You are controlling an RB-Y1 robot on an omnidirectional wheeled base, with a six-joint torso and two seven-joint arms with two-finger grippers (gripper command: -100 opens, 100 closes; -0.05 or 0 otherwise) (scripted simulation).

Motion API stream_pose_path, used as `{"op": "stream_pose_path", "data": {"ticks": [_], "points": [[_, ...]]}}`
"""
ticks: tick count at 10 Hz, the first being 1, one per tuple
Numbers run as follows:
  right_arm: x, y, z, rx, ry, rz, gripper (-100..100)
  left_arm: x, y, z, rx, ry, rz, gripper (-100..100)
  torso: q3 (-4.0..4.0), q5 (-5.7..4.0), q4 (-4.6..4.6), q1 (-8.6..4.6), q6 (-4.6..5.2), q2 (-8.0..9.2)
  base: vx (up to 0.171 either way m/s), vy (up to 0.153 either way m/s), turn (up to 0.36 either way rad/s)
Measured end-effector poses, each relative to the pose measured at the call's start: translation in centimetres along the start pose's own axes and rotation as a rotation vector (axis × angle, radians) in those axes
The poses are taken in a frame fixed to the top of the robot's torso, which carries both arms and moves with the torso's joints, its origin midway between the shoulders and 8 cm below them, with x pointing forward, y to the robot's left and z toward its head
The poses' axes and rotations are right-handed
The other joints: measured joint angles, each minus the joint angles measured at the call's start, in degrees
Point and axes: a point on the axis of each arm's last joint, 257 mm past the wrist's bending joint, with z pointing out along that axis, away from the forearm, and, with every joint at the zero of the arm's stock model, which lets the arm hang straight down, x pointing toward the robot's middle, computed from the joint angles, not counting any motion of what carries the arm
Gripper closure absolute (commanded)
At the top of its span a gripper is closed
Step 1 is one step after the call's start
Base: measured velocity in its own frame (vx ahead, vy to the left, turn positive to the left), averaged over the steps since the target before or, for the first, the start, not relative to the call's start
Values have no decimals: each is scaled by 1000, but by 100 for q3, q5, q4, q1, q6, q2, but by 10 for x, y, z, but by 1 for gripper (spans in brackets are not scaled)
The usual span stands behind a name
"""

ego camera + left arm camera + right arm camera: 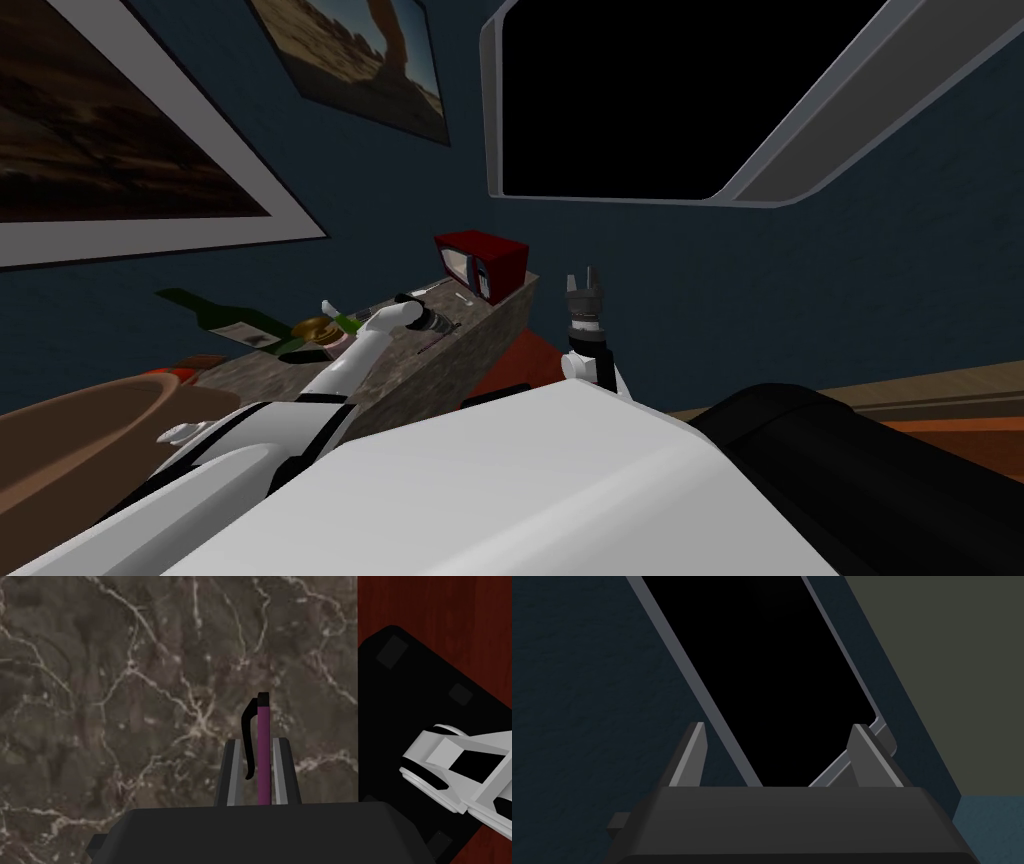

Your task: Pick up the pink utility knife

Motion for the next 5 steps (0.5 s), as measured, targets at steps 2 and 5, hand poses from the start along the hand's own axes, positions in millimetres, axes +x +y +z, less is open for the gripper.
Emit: {"op": "stream_pose_path", "data": {"ticks": [2, 5], "points": [[0, 0, 0, 0, 0, 0, 0, 0, 0, 0, 0, 0, 0, 0, -3, 0, -1, 1, 0, -6, 0, 0, 0], [0, 0, 0, 0, 0, 0, 0, 4, -1, -8, -2, 0, 4, 0, 0, 2, -1, 7, -1, 1, -12, 8, 23]]}}
